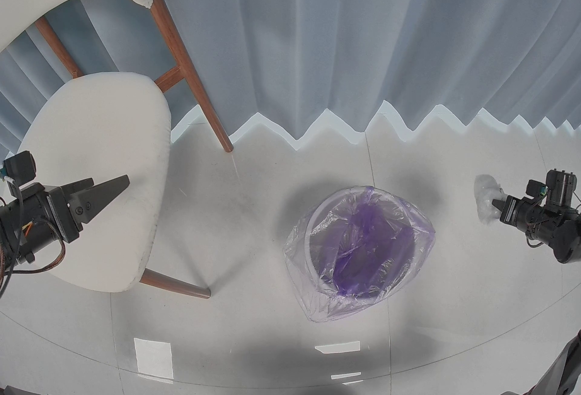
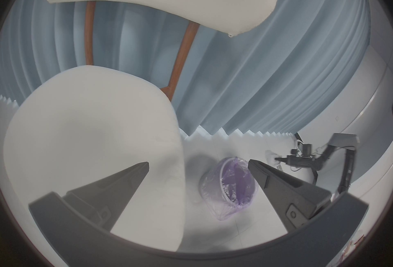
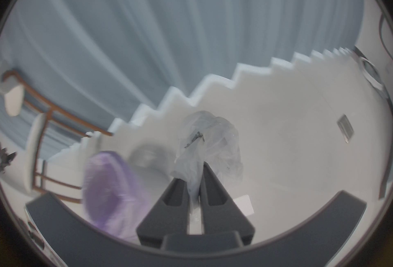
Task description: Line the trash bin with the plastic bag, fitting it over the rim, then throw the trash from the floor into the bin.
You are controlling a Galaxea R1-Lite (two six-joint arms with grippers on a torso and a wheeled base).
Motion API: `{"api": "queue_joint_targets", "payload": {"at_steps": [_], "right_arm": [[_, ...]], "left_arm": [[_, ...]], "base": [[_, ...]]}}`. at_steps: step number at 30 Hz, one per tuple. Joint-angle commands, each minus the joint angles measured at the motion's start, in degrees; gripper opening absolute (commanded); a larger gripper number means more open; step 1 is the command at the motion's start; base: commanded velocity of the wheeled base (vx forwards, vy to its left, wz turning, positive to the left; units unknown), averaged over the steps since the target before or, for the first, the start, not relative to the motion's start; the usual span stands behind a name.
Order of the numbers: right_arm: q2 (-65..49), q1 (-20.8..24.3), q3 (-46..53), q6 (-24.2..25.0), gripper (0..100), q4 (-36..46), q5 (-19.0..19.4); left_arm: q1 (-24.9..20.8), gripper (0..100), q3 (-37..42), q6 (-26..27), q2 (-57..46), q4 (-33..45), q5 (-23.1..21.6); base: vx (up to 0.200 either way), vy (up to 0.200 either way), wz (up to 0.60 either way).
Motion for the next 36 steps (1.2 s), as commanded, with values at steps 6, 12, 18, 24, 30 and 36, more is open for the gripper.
{"api": "queue_joint_targets", "payload": {"at_steps": [6, 12, 18, 24, 30, 36], "right_arm": [[-26.7, 22.6, 16.9, -3.6, 0, -4.4, 9.4], [-18.4, 29.1, 16.6, -3.7, 0, -5.1, 5.4], [-3.6, 30.8, 13.0, -4.1, 0, -12.9, 4.4], [7.4, 33.9, 10.4, -3.6, 0, -22.1, 1.5], [12.7, 35.8, 6.7, -3.6, 0, -22.6, 1.4], [17.3, 34.1, 0.1, -3.6, 0, -22.9, 1.4]], "left_arm": [[7.5, 100, 19.5, 1.3, -22.7, -5.7, 8.3], [5.8, 100, 31.4, 4.8, -36.7, -3.3, 7.5], [5.5, 100, 30.2, 8.5, -62.9, 27.3, 7.1], [6.6, 100, 28.3, 10.1, -65.0, 30.4, 16.2], [6.6, 100, 30.9, 11.7, -65.0, 25.1, 32.0], [6.3, 100, 31.0, 13.8, -64.6, 27.1, 17.9]], "base": [[0.0, 0.0, 0.0], [0.0, 0.0, 0.0], [0.0, 0.0, 0.0], [0.0, 0.0, 0.0], [0.0, 0.0, 0.0], [0.0, 0.0, 0.0]]}}
